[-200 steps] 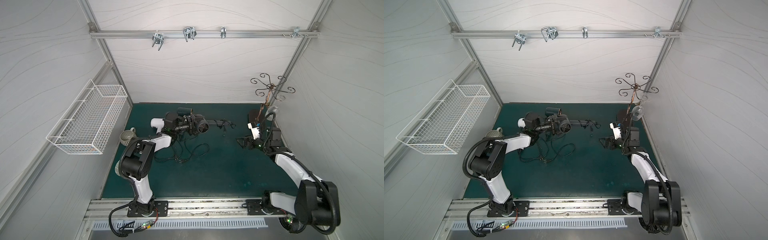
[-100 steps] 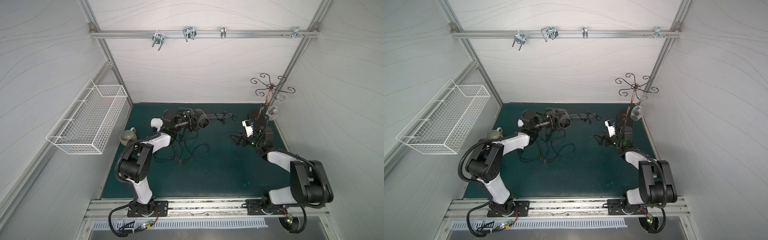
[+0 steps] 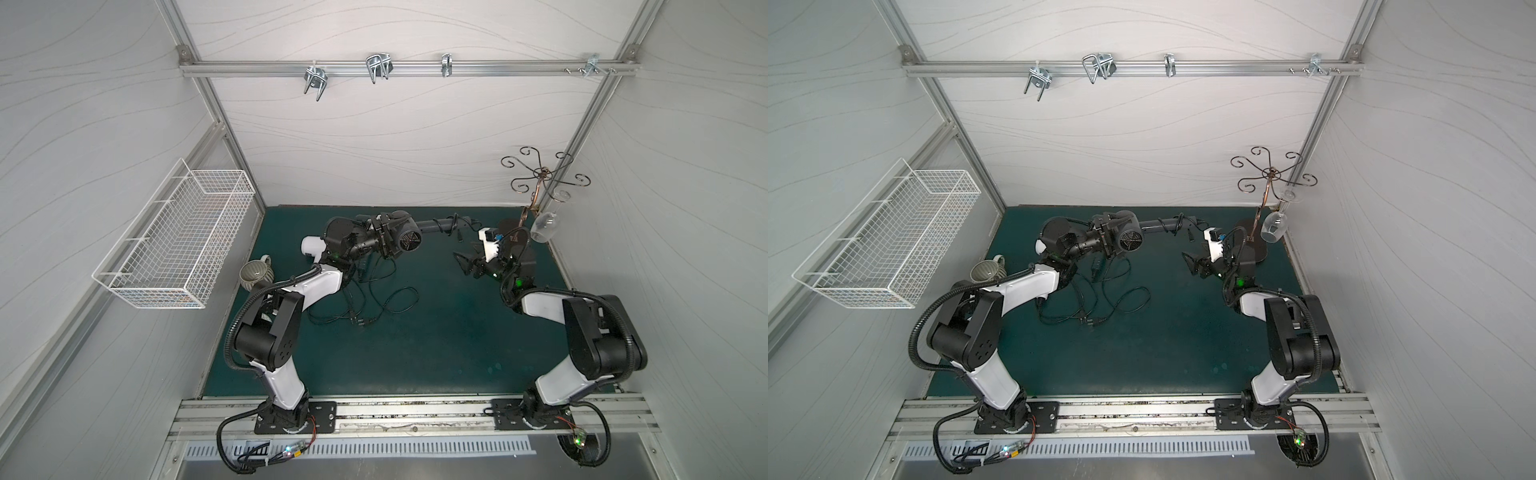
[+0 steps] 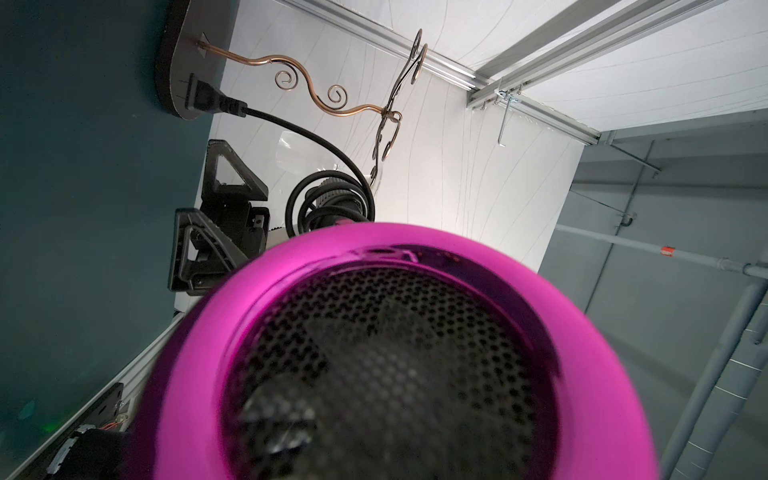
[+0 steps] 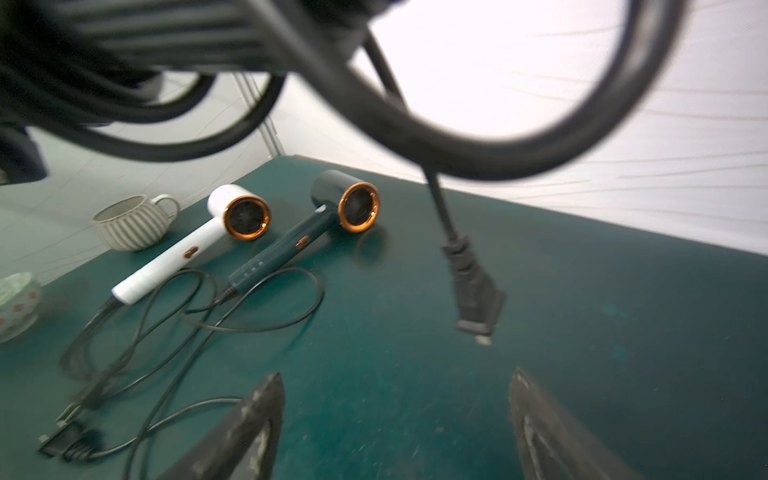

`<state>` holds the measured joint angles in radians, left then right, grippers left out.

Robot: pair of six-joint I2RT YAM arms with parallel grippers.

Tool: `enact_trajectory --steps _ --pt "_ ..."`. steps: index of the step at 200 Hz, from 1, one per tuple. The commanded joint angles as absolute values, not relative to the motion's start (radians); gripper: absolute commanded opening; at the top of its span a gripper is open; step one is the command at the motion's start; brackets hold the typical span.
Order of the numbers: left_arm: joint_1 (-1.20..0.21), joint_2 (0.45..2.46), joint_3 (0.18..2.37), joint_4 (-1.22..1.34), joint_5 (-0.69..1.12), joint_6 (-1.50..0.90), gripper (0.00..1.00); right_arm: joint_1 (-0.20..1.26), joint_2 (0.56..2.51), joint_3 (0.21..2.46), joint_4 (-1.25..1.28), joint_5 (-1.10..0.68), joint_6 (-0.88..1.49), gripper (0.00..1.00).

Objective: Wrap the cord around the hair dryer
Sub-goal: Wrap the power cord around the hair dryer.

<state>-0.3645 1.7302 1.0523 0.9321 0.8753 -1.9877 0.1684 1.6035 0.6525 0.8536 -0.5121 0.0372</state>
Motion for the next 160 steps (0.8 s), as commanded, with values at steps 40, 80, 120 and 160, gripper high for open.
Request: enact_trajectory --steps 40,80,120,160 --pt "-0.378 1.665 1.085 1.114 0.862 -2.056 0.00 0.187 1.686 0.704 1.081 -0.417 0.054 0.80" --pt "-0.391 1.656 1.065 1.128 0.853 -2.066 0.00 0.200 1.762 0.754 1.157 -0.394 0.067 0.77" --pt "-0.403 1.657 1.056 1.135 0.850 -2.074 0.00 0.219 1.842 0.822 1.226 -0.395 0.087 0.71" --pt "-0.407 1.657 1.048 1.143 0.840 -2.082 0.00 0.246 1.897 0.893 1.230 -0.419 0.091 0.62"
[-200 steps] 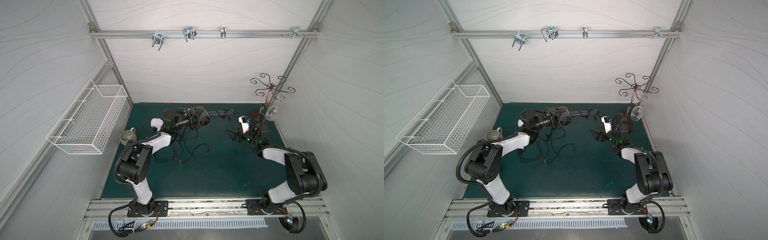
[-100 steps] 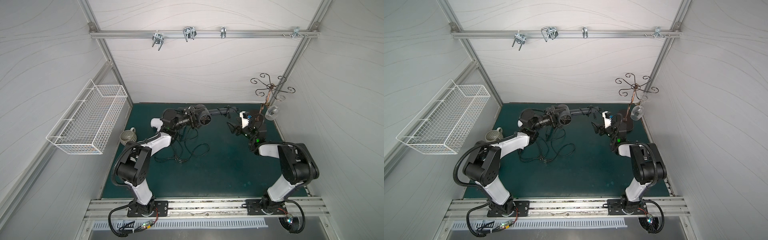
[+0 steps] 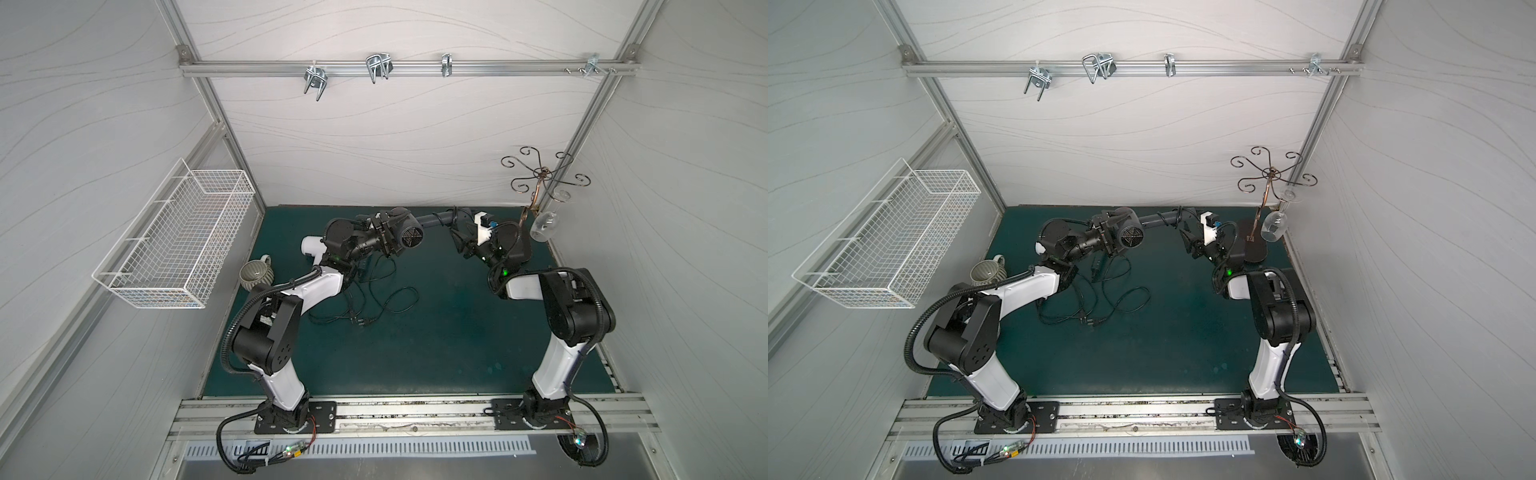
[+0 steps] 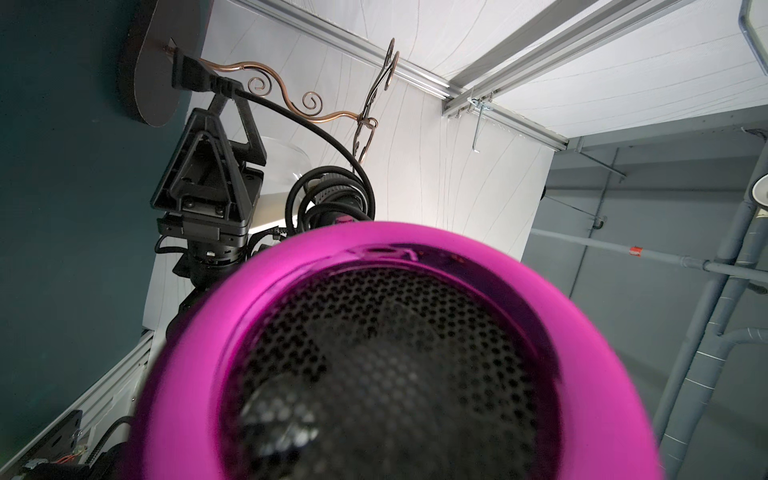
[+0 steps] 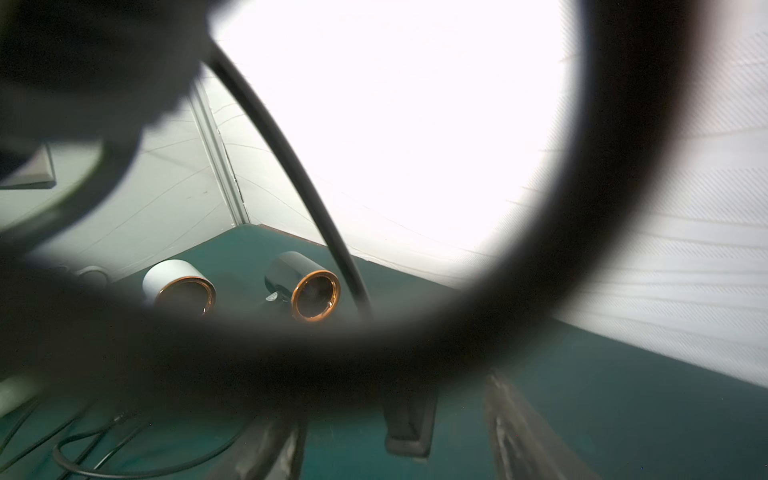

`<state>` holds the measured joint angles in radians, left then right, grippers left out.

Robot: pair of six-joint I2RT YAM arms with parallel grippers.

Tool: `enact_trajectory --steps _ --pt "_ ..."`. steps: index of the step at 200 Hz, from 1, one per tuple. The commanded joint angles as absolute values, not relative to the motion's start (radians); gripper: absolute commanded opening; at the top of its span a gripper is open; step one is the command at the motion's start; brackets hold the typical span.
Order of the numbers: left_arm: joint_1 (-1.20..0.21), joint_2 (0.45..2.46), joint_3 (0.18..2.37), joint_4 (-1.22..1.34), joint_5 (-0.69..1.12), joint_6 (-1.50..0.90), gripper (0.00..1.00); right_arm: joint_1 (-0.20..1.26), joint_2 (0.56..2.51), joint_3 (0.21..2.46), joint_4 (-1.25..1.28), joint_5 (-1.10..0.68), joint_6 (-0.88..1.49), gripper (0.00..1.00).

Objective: Wrap the cord around the hair dryer
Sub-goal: Wrap the power cord around the hair dryer.

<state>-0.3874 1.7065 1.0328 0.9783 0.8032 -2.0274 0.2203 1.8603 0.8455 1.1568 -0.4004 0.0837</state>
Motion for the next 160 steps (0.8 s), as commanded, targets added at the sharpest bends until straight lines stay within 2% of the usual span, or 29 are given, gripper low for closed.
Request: enact_trajectory --steps 1,19,29,71,106,160 --pt "-0.408 1.656 1.048 1.143 0.839 -2.082 0.00 0.247 1.899 0.895 1.230 -0.418 0.091 0.62" --pt "-0.410 1.657 1.047 1.150 0.832 -2.087 0.00 0.254 1.924 0.919 1.238 -0.415 0.101 0.52" --pt "-0.411 1.660 1.046 1.153 0.830 -2.091 0.00 0.258 1.941 0.930 1.248 -0.416 0.112 0.51" --pt "-0.414 1.665 1.018 1.219 0.776 -2.133 0.00 0.271 2.015 0.927 1.387 -0.380 0.226 0.56" --pt "-0.413 1.678 1.027 1.256 0.770 -2.143 0.00 0.263 2.007 0.908 1.385 -0.444 0.252 0.57" --pt "-0.408 1.723 0.995 1.388 0.749 -2.212 0.00 0.105 1.933 0.790 1.385 -0.643 0.318 0.64"
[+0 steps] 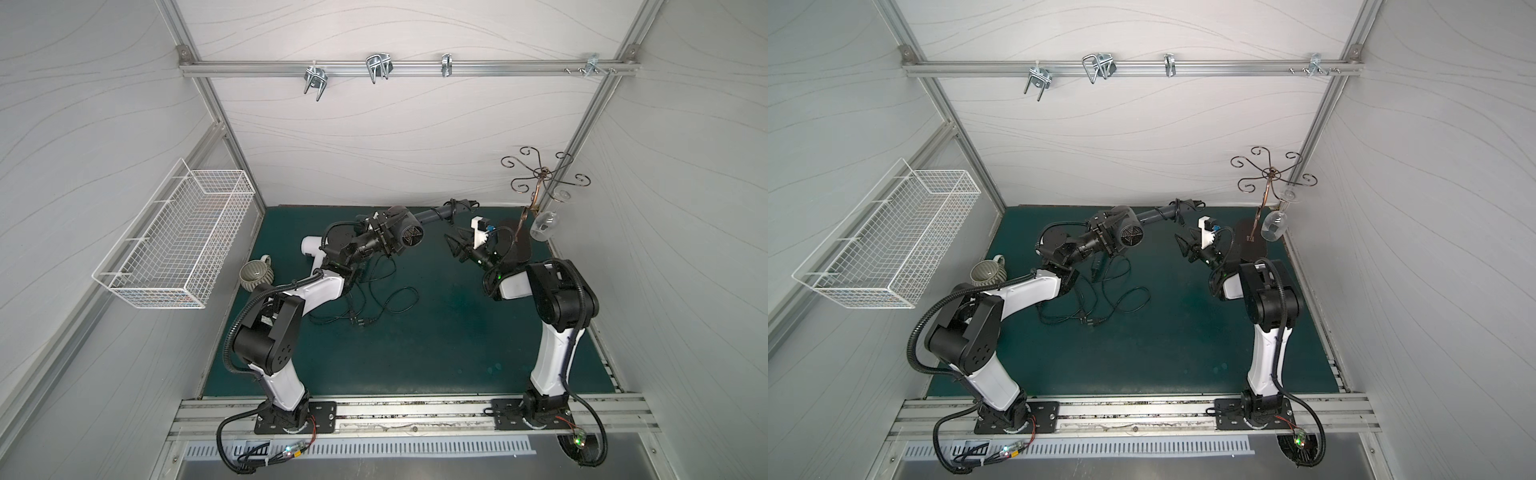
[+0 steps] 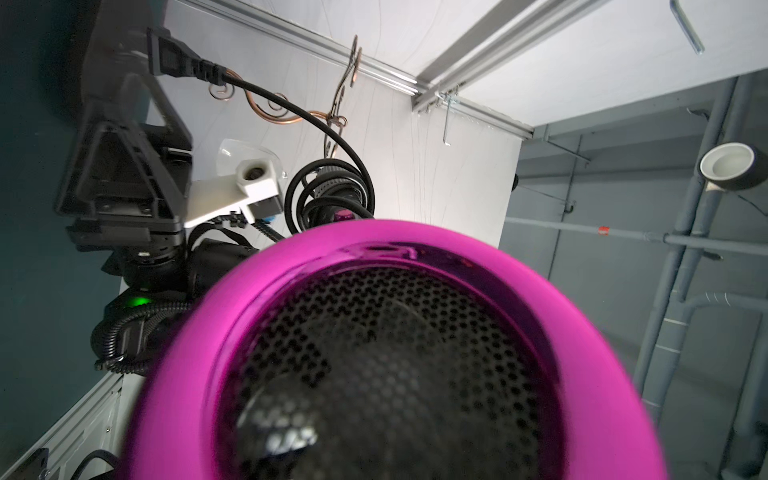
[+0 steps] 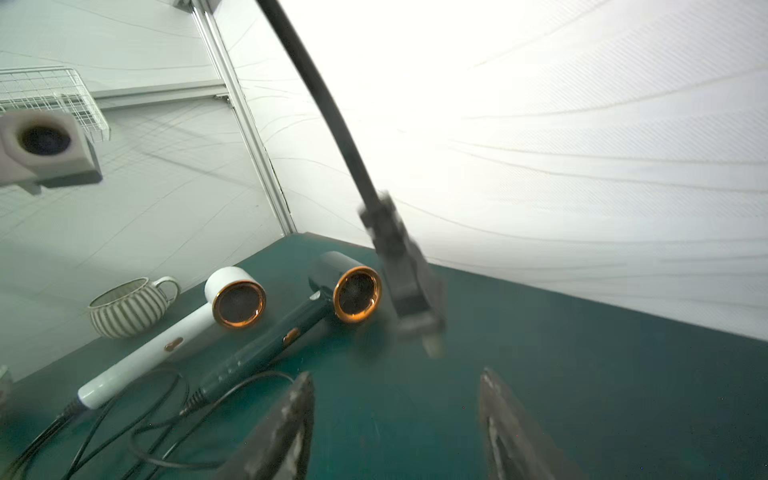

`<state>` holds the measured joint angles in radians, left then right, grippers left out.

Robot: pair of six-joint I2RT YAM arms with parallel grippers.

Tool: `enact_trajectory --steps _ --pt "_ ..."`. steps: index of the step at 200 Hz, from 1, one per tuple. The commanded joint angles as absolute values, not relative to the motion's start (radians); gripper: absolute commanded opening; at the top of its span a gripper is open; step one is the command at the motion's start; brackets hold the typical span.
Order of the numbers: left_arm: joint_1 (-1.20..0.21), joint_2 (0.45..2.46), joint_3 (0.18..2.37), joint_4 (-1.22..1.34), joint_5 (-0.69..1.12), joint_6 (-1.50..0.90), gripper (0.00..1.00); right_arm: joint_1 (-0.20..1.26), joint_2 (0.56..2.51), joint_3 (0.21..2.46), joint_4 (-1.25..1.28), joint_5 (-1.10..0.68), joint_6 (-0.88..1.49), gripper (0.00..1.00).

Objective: Wrap the cord around the hair dryer
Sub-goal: Wrap the power cord around the hair dryer.

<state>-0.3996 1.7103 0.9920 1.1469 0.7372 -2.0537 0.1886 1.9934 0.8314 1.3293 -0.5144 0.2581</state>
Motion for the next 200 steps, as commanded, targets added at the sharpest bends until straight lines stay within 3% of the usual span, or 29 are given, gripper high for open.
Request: enact_trajectory --steps 1,50,99,149,200 --pt "-0.408 1.723 0.994 1.389 0.749 -2.212 0.00 0.101 1.931 0.788 1.385 -0.649 0.322 0.64" --pt "-0.396 1.699 0.983 1.365 0.874 -2.159 0.00 0.000 1.814 0.806 1.175 -0.944 0.305 0.64" --pt "-0.367 1.626 0.966 1.227 1.025 -2.018 0.00 0.015 1.640 0.815 0.772 -1.098 0.042 0.64" --pt "-0.364 1.622 0.963 1.267 1.102 -2.012 0.00 0.008 1.619 0.810 0.869 -1.200 0.116 0.68" --pt "-0.361 1.629 0.979 1.293 1.126 -2.028 0.00 0.024 1.692 0.852 0.973 -1.239 0.200 0.66"
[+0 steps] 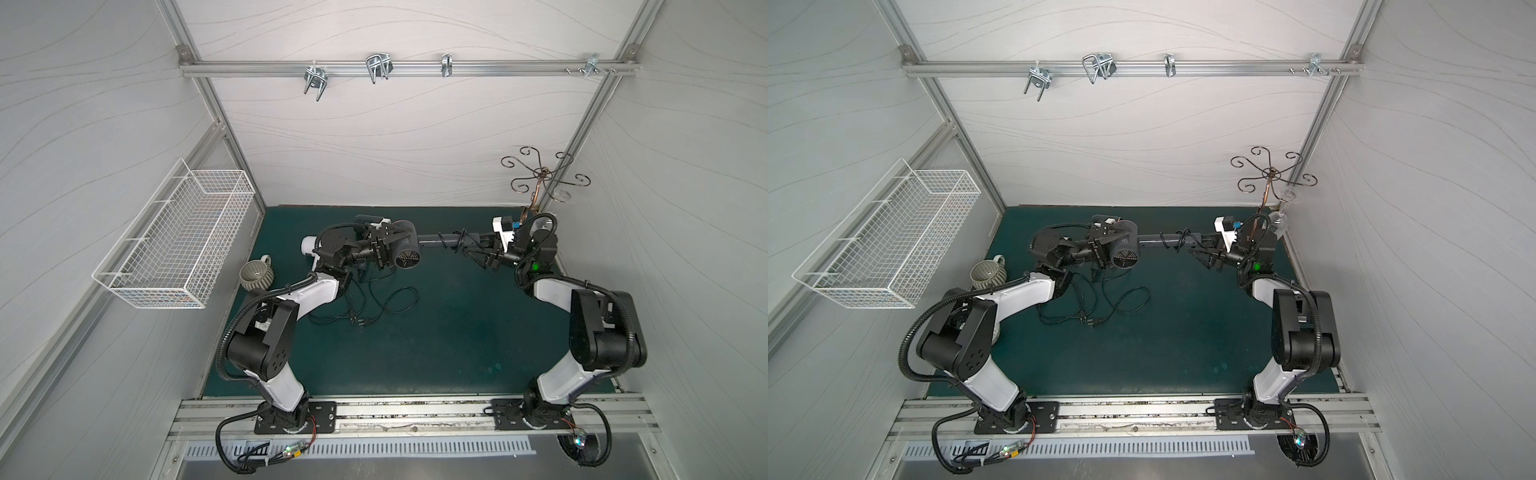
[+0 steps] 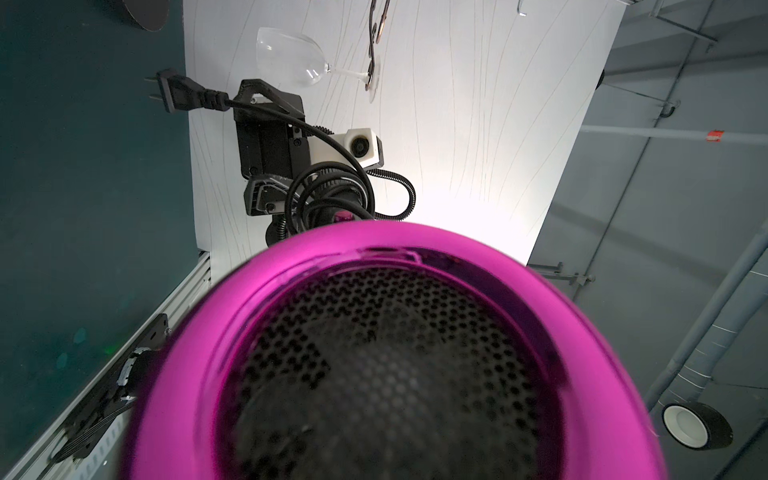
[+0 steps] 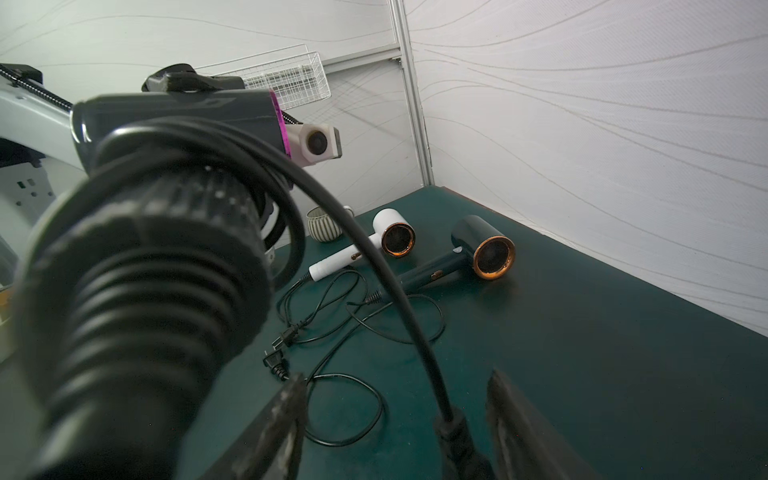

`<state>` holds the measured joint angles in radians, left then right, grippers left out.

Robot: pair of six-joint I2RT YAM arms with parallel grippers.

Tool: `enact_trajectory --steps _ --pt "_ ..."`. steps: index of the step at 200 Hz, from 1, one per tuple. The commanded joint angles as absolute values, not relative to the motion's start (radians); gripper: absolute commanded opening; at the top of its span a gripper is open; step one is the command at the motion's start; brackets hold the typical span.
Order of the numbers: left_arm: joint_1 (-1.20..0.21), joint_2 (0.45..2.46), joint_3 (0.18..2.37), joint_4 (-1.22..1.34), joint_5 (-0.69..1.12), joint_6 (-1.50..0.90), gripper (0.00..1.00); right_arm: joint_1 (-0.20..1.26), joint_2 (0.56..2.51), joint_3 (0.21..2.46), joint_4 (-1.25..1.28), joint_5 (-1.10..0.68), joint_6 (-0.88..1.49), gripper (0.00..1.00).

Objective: Wrap the cord around the hair dryer
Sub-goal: Wrap the power cord around the hair dryer.

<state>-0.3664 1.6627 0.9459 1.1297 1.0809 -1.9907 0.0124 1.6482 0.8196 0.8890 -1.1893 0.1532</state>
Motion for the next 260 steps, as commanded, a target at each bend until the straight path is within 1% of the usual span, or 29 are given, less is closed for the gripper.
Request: enact_trajectory --steps 1,19,49,63,73,83,107,123,149,164,186,209,235,260 --pt "-0.362 1.630 0.979 1.294 1.126 -2.029 0.00 0.024 1.694 0.853 0.973 -1.239 0.200 0.66" --pt "-0.362 1.635 0.987 1.312 1.124 -2.043 0.00 0.035 1.737 0.867 1.023 -1.232 0.241 0.61" --pt "-0.364 1.641 0.992 1.340 1.120 -2.065 0.00 0.038 1.825 0.880 1.297 -1.214 0.431 0.57" --pt "-0.364 1.641 0.990 1.343 1.116 -2.068 0.00 0.038 1.874 0.904 1.388 -1.207 0.512 0.52" --pt "-0.364 1.644 0.991 1.350 1.111 -2.073 0.00 0.045 1.892 0.923 1.388 -1.210 0.526 0.48" --pt "-0.364 1.647 0.994 1.351 1.109 -2.075 0.00 0.052 1.897 0.925 1.388 -1.201 0.527 0.39" --pt "-0.362 1.657 1.000 1.350 1.097 -2.074 0.00 0.056 1.885 0.907 1.373 -1.172 0.542 0.22" --pt "-0.362 1.668 1.011 1.348 1.084 -2.072 0.00 0.058 1.864 0.881 1.347 -1.164 0.541 0.15" --pt "-0.358 1.692 1.028 1.353 1.052 -2.078 0.00 0.077 1.820 0.838 1.275 -1.151 0.525 0.08" --pt "-0.353 1.711 1.043 1.379 1.026 -2.099 0.00 0.087 1.773 0.803 1.199 -1.124 0.479 0.04" --pt "-0.347 1.739 1.064 1.408 0.984 -2.125 0.00 0.116 1.684 0.764 0.988 -1.076 0.366 0.00" --pt "-0.338 1.752 1.070 1.392 0.960 -2.116 0.00 0.142 1.603 0.731 0.832 -1.028 0.282 0.00" --pt "-0.320 1.761 1.063 1.362 0.946 -2.087 0.00 0.162 1.535 0.679 0.757 -0.996 0.262 0.00" --pt "-0.298 1.768 1.060 1.326 0.933 -2.060 0.00 0.188 1.430 0.648 0.567 -0.946 0.172 0.00"
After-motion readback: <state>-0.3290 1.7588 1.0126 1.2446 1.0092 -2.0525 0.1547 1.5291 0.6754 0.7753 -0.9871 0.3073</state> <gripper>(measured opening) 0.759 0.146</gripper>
